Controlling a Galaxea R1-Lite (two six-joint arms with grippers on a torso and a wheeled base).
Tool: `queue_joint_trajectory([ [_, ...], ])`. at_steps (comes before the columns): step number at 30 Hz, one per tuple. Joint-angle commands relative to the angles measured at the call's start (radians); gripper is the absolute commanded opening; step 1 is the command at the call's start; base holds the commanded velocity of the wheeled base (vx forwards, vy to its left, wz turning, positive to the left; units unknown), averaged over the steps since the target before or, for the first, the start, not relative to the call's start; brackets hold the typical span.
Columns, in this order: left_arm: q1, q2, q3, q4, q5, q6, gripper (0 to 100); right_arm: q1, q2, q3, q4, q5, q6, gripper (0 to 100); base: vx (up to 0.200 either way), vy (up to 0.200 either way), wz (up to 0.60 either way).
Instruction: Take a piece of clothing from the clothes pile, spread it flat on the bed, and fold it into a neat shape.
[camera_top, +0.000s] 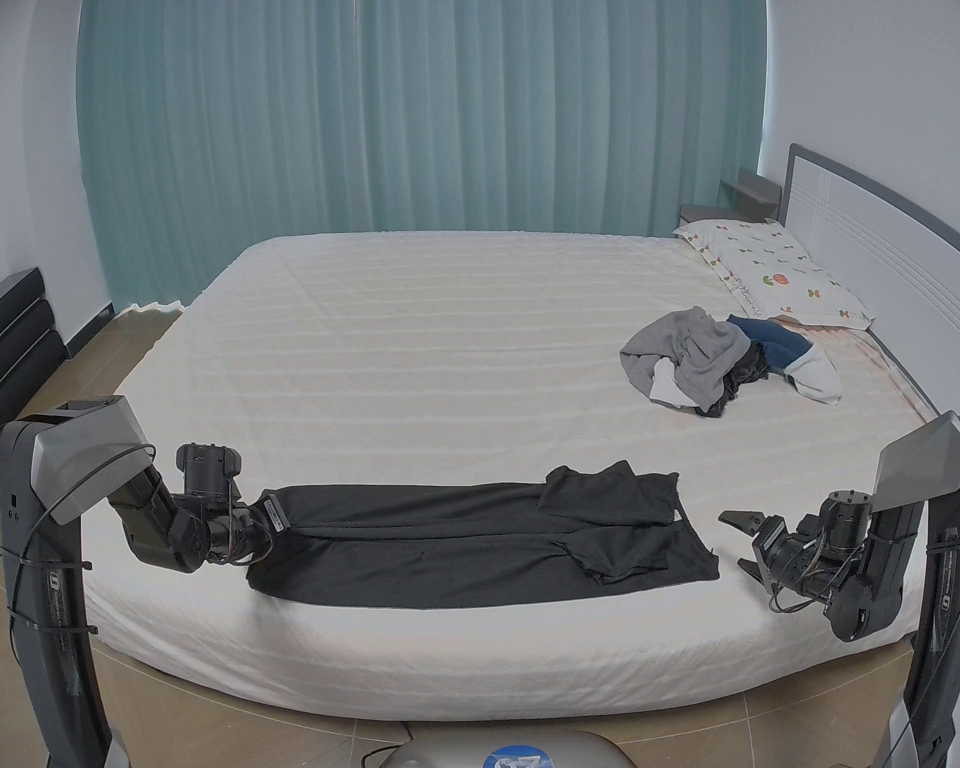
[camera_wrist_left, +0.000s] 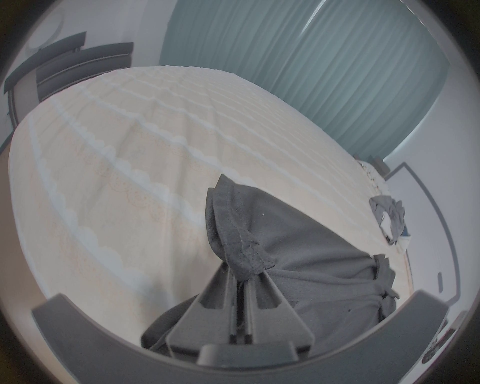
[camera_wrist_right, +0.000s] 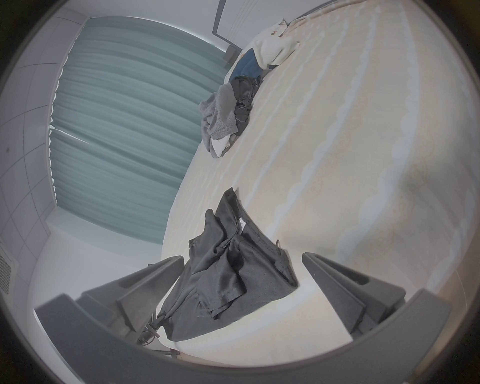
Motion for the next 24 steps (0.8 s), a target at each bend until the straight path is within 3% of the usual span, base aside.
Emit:
queue_joint_trajectory([
  [1,-0.017,-0.003,-0.041,0.002,0.001,-0.023,0,0.002,0.016,-0.004,-0.011,0.000,0.000,100,0.000,0.000,0.00],
  [12,-0.054,-0.046,-0.045,0.006,0.007,-0.064,0,0.004,0.018,-0.004,-0.011,-0.001,-0.001,100,0.000,-0.182,0.00],
  [24,-0.103,-0.174,-0.125,0.242,0.044,-0.081,0,0.004,0.018,-0.004,-0.011,-0.003,0.002,100,0.000,-0.200,0.00],
])
